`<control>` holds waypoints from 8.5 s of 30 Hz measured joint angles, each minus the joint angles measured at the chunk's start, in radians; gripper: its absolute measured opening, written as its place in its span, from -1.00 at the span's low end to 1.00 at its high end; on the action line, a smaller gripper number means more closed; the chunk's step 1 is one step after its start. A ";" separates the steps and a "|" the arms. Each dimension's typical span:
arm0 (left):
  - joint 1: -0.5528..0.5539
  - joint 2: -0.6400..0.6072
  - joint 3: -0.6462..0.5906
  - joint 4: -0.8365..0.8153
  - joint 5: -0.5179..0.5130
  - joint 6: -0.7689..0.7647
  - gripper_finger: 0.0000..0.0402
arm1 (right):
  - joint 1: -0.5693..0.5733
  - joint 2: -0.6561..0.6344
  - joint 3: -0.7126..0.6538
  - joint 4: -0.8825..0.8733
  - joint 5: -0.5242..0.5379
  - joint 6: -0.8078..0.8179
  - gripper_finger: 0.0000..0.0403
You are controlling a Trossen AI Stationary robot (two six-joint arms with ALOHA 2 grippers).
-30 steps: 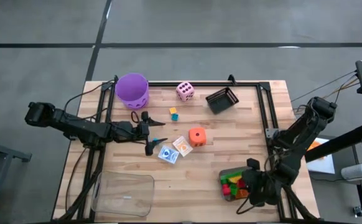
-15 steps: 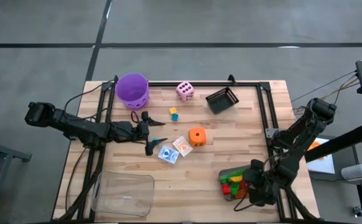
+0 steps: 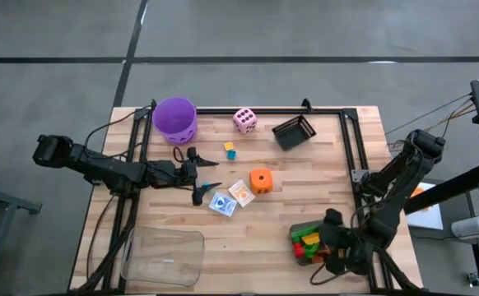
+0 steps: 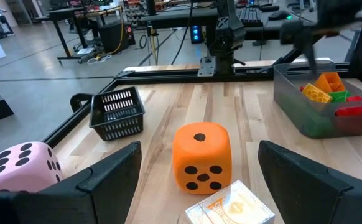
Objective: Pick & Place Toys
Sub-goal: Put the blue game piece into the black bin
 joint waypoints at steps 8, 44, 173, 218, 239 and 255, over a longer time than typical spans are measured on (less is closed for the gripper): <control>0.000 0.000 0.000 0.007 0.000 -0.001 0.61 | -0.021 -0.002 -0.021 0.661 0.361 -0.772 0.72; 0.067 0.270 0.466 -1.050 -0.047 -0.263 0.61 | -0.458 -0.613 -0.771 1.366 -0.221 -1.090 0.72; 0.003 0.626 0.321 0.607 0.220 0.063 -0.54 | -0.814 0.208 -0.423 1.825 -0.291 -1.094 0.72; 0.002 -0.027 0.146 -0.323 0.120 -0.054 0.28 | -0.678 0.242 -0.457 2.060 -0.511 -1.200 -0.57; 0.008 -0.057 0.097 -0.333 0.040 -0.072 0.29 | -0.116 -0.131 -0.204 0.360 0.036 -0.497 -0.57; 0.008 -0.057 0.097 -0.334 0.032 -0.072 0.29 | 0.006 0.238 0.167 -0.367 -0.281 -0.026 -0.57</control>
